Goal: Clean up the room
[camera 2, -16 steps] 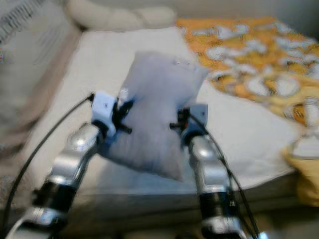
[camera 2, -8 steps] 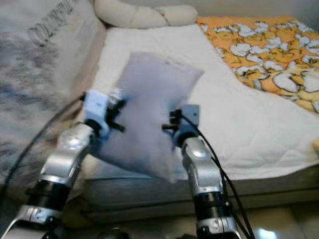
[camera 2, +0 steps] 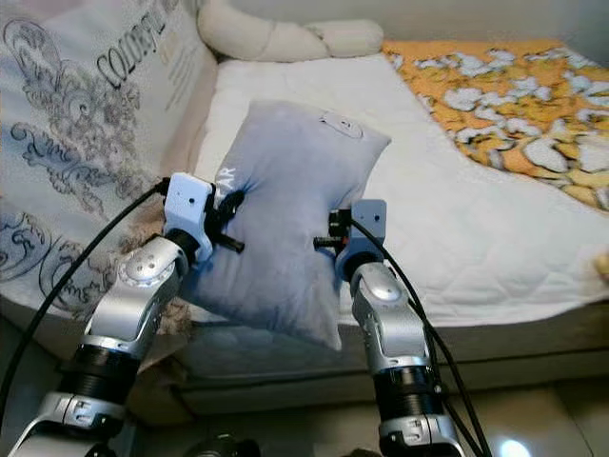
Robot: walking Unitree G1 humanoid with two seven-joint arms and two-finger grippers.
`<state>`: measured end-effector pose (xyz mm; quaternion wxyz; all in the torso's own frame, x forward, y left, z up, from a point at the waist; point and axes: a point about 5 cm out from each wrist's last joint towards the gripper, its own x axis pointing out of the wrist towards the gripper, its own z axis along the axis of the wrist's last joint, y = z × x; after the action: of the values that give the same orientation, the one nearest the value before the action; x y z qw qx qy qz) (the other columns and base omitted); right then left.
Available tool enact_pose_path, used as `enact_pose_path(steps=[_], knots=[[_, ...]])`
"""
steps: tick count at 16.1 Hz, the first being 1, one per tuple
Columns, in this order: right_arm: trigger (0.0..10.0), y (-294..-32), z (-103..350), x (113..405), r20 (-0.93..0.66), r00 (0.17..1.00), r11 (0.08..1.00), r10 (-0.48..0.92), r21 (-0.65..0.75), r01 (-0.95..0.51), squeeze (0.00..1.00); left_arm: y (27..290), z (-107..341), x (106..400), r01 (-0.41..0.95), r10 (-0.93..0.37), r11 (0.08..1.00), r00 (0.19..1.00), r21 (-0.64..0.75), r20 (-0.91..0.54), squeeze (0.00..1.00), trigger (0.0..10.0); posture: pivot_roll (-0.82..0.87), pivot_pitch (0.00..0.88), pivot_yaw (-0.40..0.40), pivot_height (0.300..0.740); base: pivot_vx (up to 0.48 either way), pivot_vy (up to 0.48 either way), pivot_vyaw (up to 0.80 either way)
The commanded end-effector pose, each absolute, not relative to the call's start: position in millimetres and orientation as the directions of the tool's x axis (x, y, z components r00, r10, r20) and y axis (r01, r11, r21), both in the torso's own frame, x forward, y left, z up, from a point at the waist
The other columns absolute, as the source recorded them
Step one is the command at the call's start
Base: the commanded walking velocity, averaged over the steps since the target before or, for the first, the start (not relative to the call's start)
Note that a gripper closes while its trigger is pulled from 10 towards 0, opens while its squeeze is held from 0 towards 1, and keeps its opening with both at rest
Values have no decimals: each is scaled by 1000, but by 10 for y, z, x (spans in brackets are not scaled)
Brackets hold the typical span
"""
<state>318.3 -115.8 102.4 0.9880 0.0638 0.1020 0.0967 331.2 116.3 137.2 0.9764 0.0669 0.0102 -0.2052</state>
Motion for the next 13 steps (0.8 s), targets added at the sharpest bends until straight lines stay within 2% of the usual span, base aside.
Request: enact_pose_path(steps=[1, 13], knots=[[10000, -1169, 1099, 3206, -162, 966, 974, 204, 136, -183, 0, 1153, 1450, 3335, 392, -394, 909, 919, 139, -12, 0, 10000, -40, 0, 46, 740, 262, 0, 0], [10000, -1164, 1086, 3246, -188, 959, 975, 213, 109, -195, 0, 1152, 1455, 3378, 391, -393, 910, 920, 140, -17, 0, 10000, -42, 0, 45, 740, 274, 0, 0]])
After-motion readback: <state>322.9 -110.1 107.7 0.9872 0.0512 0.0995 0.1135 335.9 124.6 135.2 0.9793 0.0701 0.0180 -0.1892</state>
